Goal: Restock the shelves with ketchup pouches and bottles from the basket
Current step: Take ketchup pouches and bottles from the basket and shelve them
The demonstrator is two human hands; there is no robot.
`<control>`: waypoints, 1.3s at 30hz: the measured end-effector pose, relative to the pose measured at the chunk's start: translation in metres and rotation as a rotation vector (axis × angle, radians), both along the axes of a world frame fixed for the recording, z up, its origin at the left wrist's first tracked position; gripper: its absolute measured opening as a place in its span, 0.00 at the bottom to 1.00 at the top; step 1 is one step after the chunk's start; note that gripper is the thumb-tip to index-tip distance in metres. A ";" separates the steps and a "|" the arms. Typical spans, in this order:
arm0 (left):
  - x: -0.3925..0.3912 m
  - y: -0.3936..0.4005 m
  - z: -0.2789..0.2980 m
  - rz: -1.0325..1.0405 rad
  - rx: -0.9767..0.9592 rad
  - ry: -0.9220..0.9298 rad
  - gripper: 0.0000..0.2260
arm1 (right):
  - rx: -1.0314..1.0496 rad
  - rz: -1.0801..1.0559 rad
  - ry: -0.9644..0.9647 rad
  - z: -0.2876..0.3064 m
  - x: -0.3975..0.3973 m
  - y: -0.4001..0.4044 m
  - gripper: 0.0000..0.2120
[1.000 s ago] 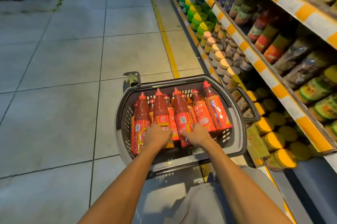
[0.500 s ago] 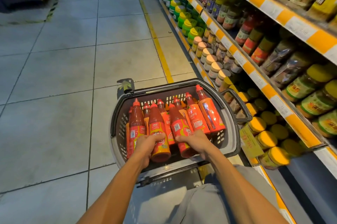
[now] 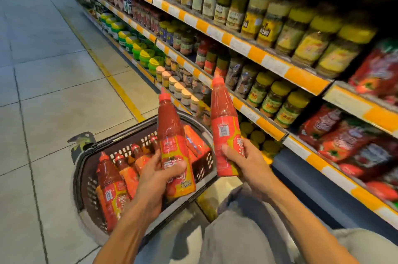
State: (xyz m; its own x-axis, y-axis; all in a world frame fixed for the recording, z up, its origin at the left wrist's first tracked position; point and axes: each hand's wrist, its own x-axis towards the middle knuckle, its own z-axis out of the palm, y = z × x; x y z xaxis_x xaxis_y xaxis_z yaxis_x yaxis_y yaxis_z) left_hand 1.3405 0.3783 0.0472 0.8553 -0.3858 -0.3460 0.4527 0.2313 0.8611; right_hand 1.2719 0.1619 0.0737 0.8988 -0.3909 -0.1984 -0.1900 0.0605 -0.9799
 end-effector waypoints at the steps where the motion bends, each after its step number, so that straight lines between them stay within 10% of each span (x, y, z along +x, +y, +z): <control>1: -0.003 -0.012 0.012 -0.029 -0.028 -0.033 0.26 | -0.012 -0.046 -0.042 0.013 -0.012 -0.004 0.29; 21: -0.236 -0.291 0.121 -0.914 -0.201 -0.377 0.24 | -0.294 -1.018 -0.279 0.102 -0.359 -0.113 0.27; 39: -0.493 -0.470 0.016 -1.665 -0.046 -0.590 0.27 | -0.330 -1.697 0.043 0.002 -0.610 -0.159 0.25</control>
State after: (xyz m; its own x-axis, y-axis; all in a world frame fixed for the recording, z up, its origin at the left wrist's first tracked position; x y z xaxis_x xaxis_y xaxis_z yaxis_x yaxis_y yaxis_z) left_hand 0.8476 -0.0918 0.0628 -0.4232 -0.8967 -0.1295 -0.1288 -0.0820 0.9883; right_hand 0.6620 0.0030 0.0758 -0.5283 -0.8464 0.0673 -0.1562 0.0190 -0.9875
